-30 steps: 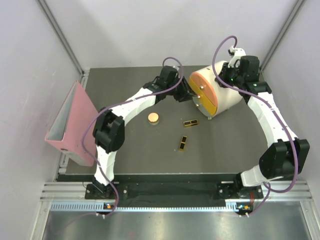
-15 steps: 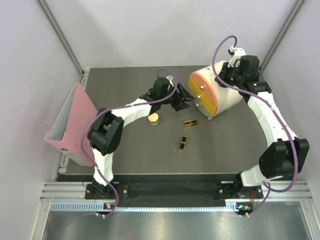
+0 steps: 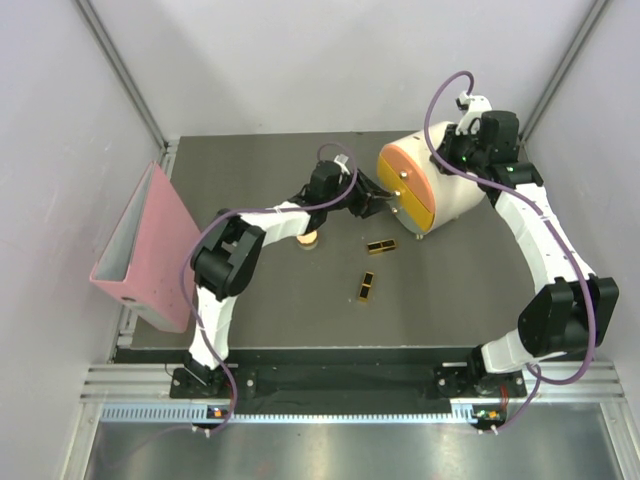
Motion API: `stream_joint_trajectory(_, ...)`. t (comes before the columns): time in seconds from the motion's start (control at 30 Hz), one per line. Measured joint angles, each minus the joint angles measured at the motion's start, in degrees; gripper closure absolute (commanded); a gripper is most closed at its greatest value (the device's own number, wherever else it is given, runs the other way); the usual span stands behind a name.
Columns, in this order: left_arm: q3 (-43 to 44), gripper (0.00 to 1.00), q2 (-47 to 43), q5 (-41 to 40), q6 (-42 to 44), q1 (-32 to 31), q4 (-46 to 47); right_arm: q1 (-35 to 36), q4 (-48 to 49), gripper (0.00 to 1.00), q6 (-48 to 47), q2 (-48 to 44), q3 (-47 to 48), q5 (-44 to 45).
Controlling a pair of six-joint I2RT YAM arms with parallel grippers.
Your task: Organize the makeup
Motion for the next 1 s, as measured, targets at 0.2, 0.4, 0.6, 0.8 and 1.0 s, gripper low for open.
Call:
stream_joint_trajectory(0.2, 1.2, 0.55, 2.3, -0.1, -0.5, 0.0, 1.0, -0.2, 0.0, 0.94, -0.5, 0.5, 0.5, 0.0)
stream_joint_trajectory(0.4, 3.9, 0.57, 4.3, 0.5, -1.3, 0.0, 2.2, -0.6, -0.2, 0.94, -1.1, 1.7, 1.8, -0.3)
stream_joint_trajectory(0.6, 6.5, 0.62, 6.1, 0.4, -2.0, 0.0, 3.4, -1.0, -0.3, 0.94, -1.8, 3.0, 3.1, -0.3)
stream_joint_trajectory(0.8, 8.7, 0.89, 7.9, 2.0, -2.8, 0.0, 3.4, -1.4, -0.5, 0.94, -2.4, 3.7, 4.1, -0.3)
stream_joint_trajectory(1.0, 8.8, 1.0, 8.0, 2.8, -3.2, 0.2, 3.2, -1.5, -0.6, 0.94, -2.8, 4.2, 4.5, -0.4)
